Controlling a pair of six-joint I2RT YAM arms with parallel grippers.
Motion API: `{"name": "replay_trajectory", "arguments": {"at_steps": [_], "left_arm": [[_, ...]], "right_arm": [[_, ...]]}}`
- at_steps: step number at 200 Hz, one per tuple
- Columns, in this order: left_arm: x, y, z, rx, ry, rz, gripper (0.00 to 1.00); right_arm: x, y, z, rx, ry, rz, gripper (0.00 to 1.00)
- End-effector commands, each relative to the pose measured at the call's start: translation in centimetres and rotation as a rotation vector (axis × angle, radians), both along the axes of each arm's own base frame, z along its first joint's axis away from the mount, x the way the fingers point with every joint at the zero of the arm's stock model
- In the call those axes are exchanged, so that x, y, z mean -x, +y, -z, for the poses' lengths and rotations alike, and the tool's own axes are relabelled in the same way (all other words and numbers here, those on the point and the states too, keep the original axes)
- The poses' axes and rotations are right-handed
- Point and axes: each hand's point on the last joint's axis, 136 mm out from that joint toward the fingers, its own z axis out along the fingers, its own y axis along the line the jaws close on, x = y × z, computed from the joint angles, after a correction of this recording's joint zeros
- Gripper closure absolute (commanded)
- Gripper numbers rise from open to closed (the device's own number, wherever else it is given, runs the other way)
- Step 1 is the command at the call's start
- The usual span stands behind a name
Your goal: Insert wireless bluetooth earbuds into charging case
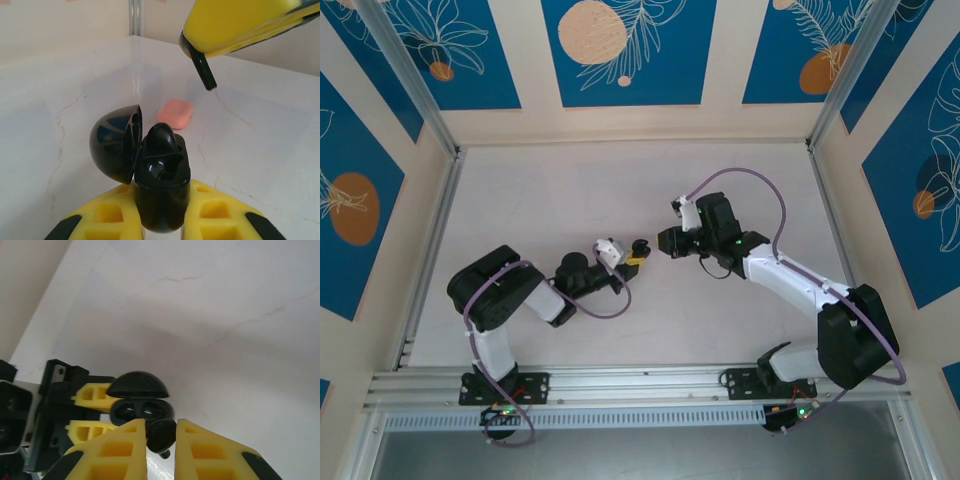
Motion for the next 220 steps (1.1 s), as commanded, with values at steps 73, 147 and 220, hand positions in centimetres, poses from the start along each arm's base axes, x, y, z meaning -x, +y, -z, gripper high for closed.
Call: {"name": "replay_trajectory", "arguments": {"at_steps": [73, 147, 220], "left_arm": [[-0.6, -0.6, -3.4, 0.090, -0.053, -0.027, 0.88], [-0.7, -0.5, -4.9, 0.127, -0.063, -0.036, 0.88], [-0.7, -0.3, -6.4, 0.156, -0.081, -0.044, 0.88]], "right_arm": [[0.0, 3.4, -1.7, -0.089, -0.095, -0.052, 0.83], [-0.5, 4.2, -0.9, -0.079, -0.090, -0.054, 0.83], [-0.5, 3.7, 0.1, -0.047, -0.091, -0.027, 0.84]]}}
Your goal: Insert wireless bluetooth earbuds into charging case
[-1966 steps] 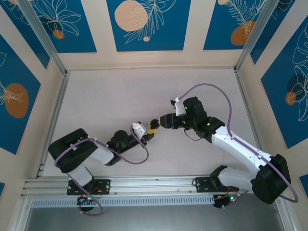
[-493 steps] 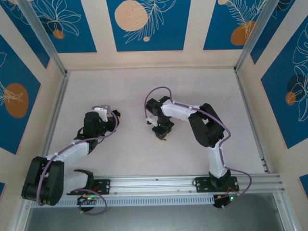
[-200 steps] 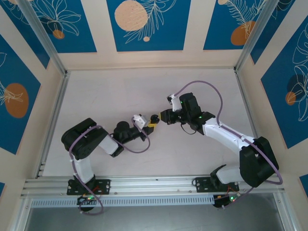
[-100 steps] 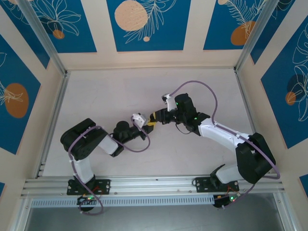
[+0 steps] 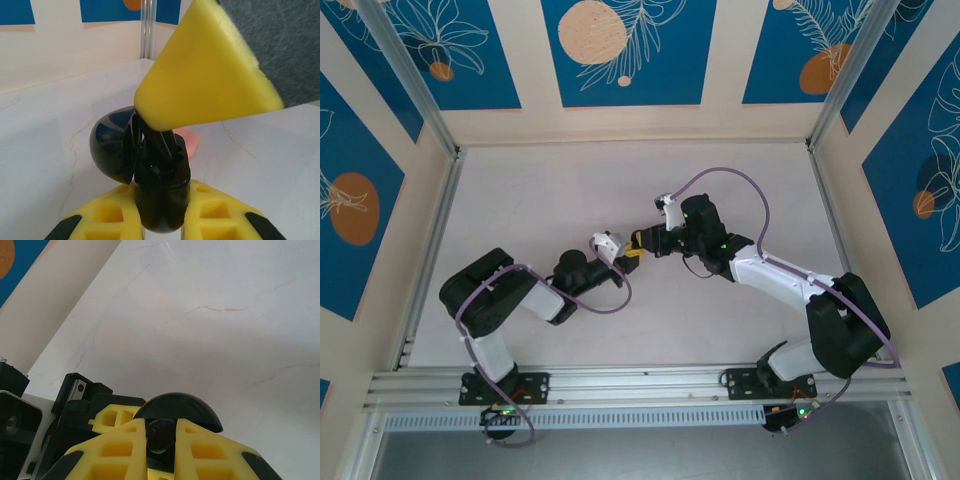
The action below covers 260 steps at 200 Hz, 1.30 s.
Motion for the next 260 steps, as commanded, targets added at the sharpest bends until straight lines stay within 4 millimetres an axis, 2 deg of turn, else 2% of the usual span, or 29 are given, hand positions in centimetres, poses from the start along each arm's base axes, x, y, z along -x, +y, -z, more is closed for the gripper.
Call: {"name": "replay_trajectory", "arguments": {"at_steps": [1, 102, 174, 260], "left_arm": [[0.1, -0.4, -3.4, 0.077, -0.067, 0.003, 0.88], [0.0, 0.0, -5.7, 0.111, -0.109, -0.017, 0.87], [0.1, 0.1, -7.0, 0.130, -0.140, -0.023, 0.87], [0.2, 0.4, -8.2, 0.145, -0.168, -0.029, 0.87]], "right_arm": [[0.1, -0.3, 1.2, 0.023, 0.009, 0.021, 0.84], [0.9, -1.2, 1.6, 0.056, -0.024, 0.040, 0.84], [2.1, -0.3, 1.8, 0.063, -0.041, -0.019, 0.84], [2.7, -1.0, 2.0, 0.071, -0.046, -0.005, 0.81]]}}
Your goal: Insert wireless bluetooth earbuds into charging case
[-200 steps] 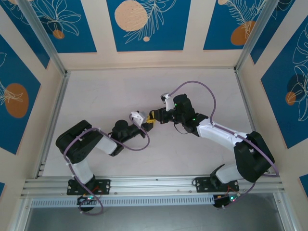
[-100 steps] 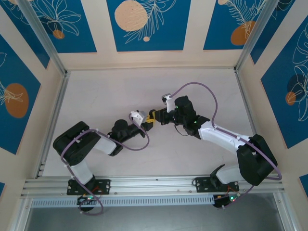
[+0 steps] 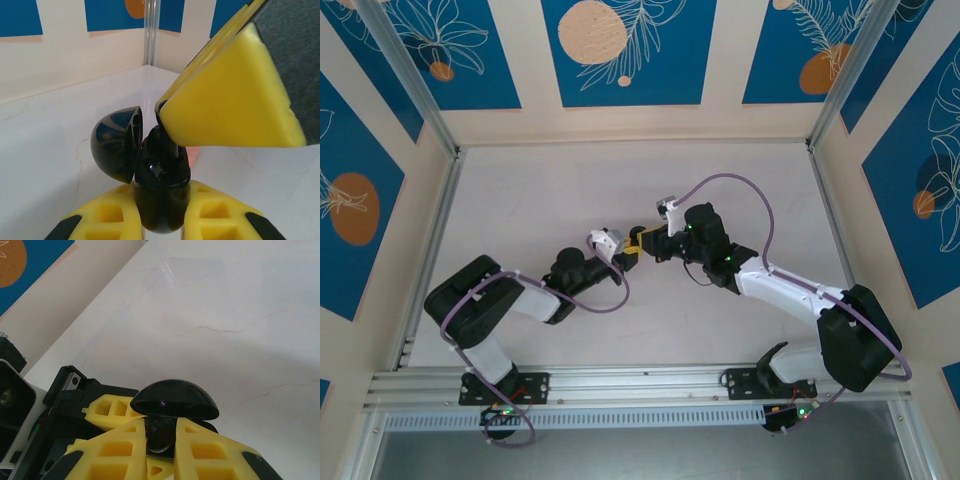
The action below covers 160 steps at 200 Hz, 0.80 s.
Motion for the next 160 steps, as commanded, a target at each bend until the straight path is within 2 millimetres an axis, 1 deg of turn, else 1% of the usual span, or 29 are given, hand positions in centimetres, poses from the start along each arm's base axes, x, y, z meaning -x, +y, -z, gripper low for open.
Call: {"name": "replay_trajectory", "arguments": {"at_steps": [1, 53, 72, 94, 131, 160], "left_arm": [[0.0, 0.1, -6.3, 0.136, -0.158, -0.012, 0.87], [0.0, 0.0, -6.4, 0.136, -0.162, -0.011, 0.87], [0.0, 0.0, -6.4, 0.136, -0.165, -0.008, 0.87], [0.0, -0.1, -6.4, 0.135, -0.167, -0.004, 0.87], [0.1, -0.2, -6.3, 0.131, -0.166, 0.000, 0.87], [0.1, -0.2, -6.2, 0.127, -0.167, 0.002, 0.87]], "right_arm": [[1.7, -0.7, 3.3, 0.080, 0.079, -0.016, 0.81], [2.0, -0.4, 2.6, 0.061, 0.060, -0.046, 0.74], [2.2, -0.2, 2.1, 0.048, 0.048, -0.060, 0.67], [2.3, 0.0, 1.5, 0.036, 0.034, -0.075, 0.63], [2.5, 0.2, 0.0, 0.011, 0.011, -0.095, 0.55], [2.8, 0.0, -1.9, -0.016, -0.013, -0.112, 0.53]]}}
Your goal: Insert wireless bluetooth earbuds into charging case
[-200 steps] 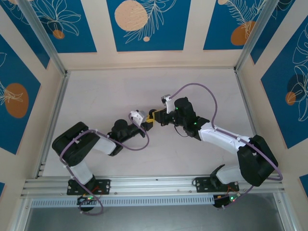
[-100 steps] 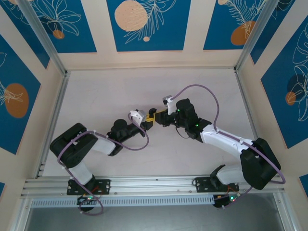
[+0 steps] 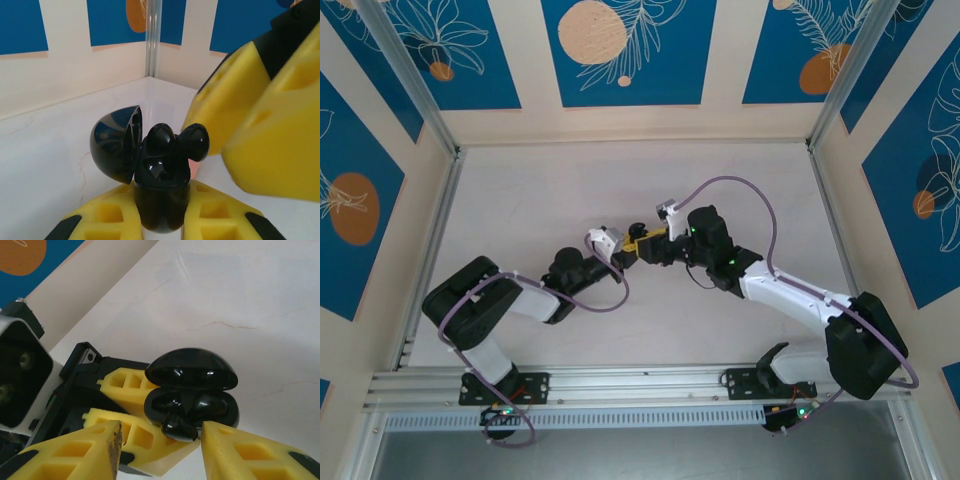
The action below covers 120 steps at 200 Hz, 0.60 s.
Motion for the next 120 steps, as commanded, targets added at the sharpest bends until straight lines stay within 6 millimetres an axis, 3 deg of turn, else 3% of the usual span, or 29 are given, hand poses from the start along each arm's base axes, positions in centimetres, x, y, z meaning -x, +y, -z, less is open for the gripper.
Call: {"name": "replay_trajectory", "arguments": {"at_steps": [1, 120], "left_arm": [[0.2, -0.2, -4.9, 0.101, -0.132, 0.008, 0.87], [0.4, -0.4, -4.2, 0.079, -0.131, 0.022, 0.87]], "right_arm": [[1.0, 0.0, -1.2, -0.009, -0.002, -0.044, 0.53], [1.8, -1.3, -6.7, -0.153, -0.004, -0.102, 0.50]]}}
